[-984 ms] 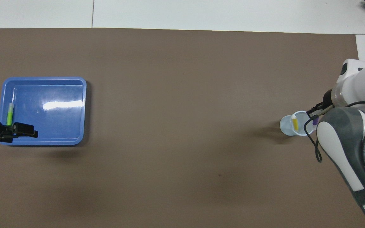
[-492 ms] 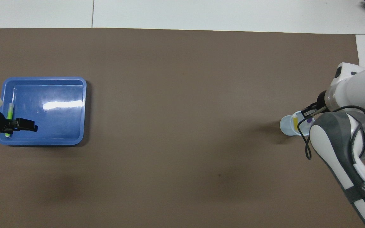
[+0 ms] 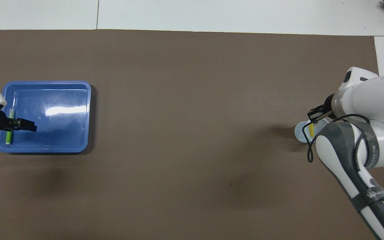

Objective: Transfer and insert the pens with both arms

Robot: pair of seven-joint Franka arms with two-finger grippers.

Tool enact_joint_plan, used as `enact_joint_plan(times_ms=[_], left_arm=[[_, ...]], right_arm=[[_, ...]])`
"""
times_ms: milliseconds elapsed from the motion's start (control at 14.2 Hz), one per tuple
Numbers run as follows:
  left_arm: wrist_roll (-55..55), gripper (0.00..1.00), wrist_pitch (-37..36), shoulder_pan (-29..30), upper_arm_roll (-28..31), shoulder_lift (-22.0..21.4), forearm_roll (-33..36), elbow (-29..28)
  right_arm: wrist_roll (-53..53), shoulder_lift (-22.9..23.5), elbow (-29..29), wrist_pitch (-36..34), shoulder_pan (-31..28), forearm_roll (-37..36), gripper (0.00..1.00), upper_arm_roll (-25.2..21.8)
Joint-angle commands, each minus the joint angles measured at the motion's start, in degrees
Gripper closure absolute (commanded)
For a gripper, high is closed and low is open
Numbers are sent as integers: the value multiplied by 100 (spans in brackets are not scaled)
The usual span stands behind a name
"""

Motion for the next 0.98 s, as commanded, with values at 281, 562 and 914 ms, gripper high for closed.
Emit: enact_joint_plan(times_ms=[281,562,914], left_arm=[[260,0,348,218,-51,313,117,148],[323,0,533,289,-51,436,126,156],[341,0,726,394,-51,611,205,156]], right_arm=[[57,-87,-232,105,-58,126,0,6],[66,-96,-206,43,-58,126,0,6],[66,-175,-135,-9,12,126,0,15]])
